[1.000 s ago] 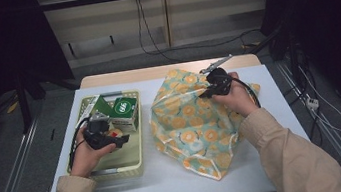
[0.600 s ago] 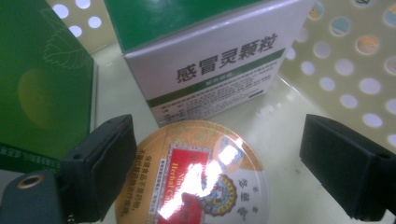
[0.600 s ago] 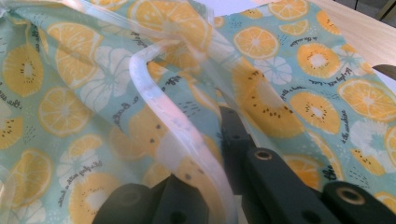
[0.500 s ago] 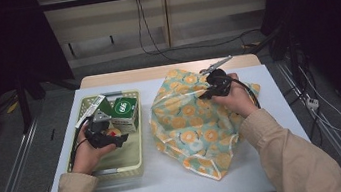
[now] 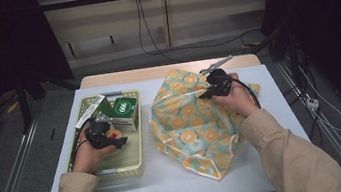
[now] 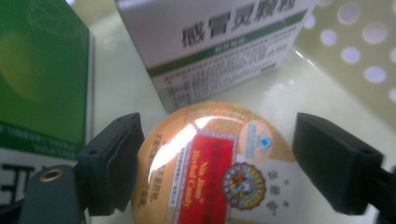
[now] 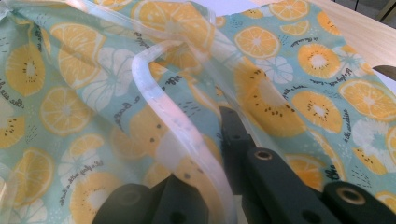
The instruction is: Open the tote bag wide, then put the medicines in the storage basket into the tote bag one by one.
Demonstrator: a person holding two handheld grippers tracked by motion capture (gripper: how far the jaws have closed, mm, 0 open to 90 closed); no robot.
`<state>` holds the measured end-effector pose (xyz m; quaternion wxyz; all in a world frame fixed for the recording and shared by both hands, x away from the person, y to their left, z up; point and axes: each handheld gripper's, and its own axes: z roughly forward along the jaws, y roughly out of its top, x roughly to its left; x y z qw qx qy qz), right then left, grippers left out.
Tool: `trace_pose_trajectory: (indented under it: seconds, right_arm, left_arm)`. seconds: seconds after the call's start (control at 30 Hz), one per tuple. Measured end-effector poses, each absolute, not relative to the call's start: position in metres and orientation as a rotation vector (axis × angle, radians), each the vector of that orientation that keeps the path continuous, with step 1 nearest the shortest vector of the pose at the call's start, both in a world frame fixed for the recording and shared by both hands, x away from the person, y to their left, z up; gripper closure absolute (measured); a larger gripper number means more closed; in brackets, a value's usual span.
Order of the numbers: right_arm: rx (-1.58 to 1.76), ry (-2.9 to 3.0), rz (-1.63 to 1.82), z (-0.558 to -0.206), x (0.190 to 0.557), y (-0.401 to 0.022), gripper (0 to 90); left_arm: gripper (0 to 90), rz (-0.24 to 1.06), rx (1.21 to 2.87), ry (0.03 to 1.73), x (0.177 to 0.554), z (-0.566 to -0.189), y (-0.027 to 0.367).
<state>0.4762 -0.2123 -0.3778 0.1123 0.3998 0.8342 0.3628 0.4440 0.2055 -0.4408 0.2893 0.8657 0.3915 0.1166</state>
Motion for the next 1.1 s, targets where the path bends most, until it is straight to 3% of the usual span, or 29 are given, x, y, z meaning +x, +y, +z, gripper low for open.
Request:
trace_pose_trajectory:
  seconds: [0.37,1.1]
  right_arm:
    - [1.180,2.448,1.071,-0.378,0.476,-0.214,89.1]
    - [1.183,2.443,1.099,-0.381,0.479,-0.215,89.1]
  left_arm:
    - [21.3,0.261,2.238,1.088,0.442,-0.429,0.207]
    - [21.4,0.211,2.136,1.064,0.432,-0.365,0.196]
